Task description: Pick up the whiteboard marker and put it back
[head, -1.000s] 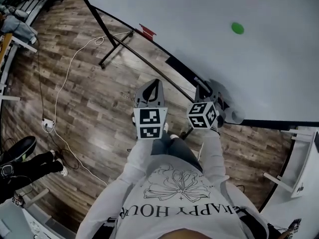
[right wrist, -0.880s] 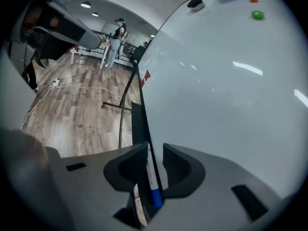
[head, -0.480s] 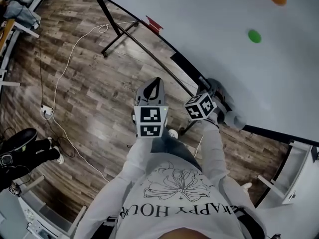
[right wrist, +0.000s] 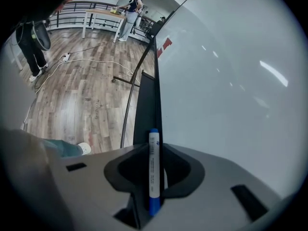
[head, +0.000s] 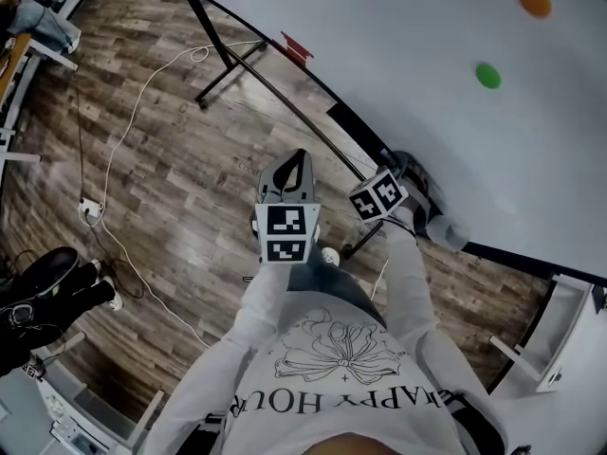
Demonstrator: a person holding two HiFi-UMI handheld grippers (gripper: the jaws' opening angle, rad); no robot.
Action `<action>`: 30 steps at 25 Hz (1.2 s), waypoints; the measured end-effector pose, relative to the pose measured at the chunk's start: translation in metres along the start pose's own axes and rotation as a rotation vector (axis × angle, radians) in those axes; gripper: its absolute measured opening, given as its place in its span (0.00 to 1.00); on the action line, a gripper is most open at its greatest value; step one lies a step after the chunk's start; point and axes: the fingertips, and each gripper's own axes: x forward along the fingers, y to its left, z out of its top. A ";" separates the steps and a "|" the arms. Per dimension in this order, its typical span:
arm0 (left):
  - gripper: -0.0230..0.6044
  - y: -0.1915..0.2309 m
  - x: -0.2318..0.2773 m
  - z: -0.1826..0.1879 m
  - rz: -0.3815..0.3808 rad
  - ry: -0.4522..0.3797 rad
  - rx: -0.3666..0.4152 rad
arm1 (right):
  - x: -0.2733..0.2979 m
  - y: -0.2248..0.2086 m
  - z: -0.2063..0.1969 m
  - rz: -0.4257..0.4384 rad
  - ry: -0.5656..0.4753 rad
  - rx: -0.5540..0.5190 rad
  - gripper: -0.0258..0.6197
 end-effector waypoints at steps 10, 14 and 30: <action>0.05 -0.002 -0.005 -0.005 0.013 0.004 -0.006 | 0.003 0.000 -0.003 -0.009 0.069 -0.026 0.15; 0.05 0.000 -0.008 -0.005 0.022 0.003 -0.007 | 0.004 -0.001 -0.003 -0.030 0.070 -0.022 0.14; 0.05 -0.009 -0.015 0.013 0.009 -0.043 0.013 | -0.046 -0.021 0.015 -0.079 -0.155 0.127 0.14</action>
